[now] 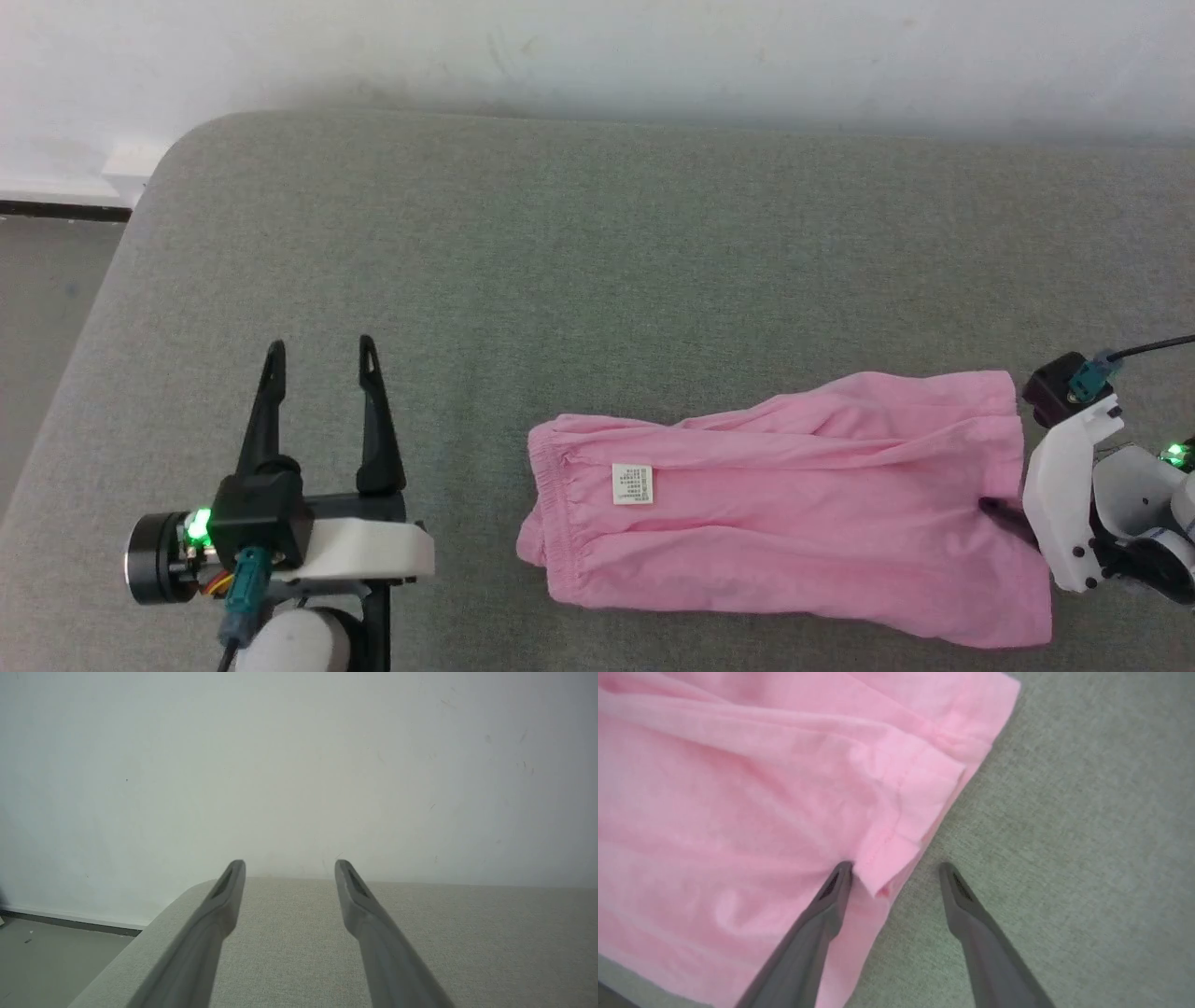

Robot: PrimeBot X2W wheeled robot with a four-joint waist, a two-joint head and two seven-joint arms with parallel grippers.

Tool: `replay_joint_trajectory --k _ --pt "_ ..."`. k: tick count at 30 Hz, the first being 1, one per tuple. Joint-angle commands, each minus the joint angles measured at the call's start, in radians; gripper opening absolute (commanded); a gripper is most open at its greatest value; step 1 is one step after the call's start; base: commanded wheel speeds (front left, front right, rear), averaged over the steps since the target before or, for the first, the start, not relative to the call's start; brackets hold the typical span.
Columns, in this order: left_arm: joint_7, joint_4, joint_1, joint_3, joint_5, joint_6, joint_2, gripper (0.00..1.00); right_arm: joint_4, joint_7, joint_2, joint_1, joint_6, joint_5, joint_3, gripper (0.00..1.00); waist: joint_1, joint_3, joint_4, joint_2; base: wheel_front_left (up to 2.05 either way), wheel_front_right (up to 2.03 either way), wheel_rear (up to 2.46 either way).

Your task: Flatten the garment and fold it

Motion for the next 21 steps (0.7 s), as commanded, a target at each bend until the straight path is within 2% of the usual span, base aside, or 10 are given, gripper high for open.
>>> replay_joint_trajectory --k 1,7,8,9,15,21 --pt "-0.005 0.014 0.013 0.022 0.031 -0.032 -0.024 1.00 0.025 -0.003 0.022 0.020 -0.002 0.000 0.011 1.00 0.0000 0.010 0.020 -0.0001 0.00 0.00 0.00" --pt "-0.005 0.066 0.020 0.089 0.108 -0.141 -0.101 1.00 0.070 -0.023 0.051 0.063 -0.002 0.036 0.043 1.00 0.0000 0.016 0.033 -0.0001 0.00 0.00 0.00" --pt "-0.005 0.068 0.021 0.099 0.122 -0.155 -0.108 1.00 0.072 -0.024 0.052 0.063 -0.002 0.042 0.049 0.36 0.0000 0.017 0.031 -0.0001 0.00 0.00 0.00" --pt "-0.005 0.069 0.023 0.108 0.135 -0.167 -0.113 1.00 0.072 -0.027 0.052 0.060 -0.002 0.045 0.052 0.00 0.0000 0.019 0.027 -0.0001 0.00 0.00 0.00" --pt "-0.005 0.065 0.031 0.151 0.193 -0.220 -0.128 1.00 0.068 -0.084 0.040 0.021 -0.002 0.068 0.039 0.00 0.0000 0.015 0.000 -0.0001 0.00 0.00 0.00" --pt "-0.005 0.067 0.049 0.177 0.225 -0.239 -0.137 1.00 0.025 -0.143 -0.004 -0.010 -0.002 0.086 0.021 0.00 0.0000 0.004 -0.031 -0.0001 0.00 0.00 0.00"
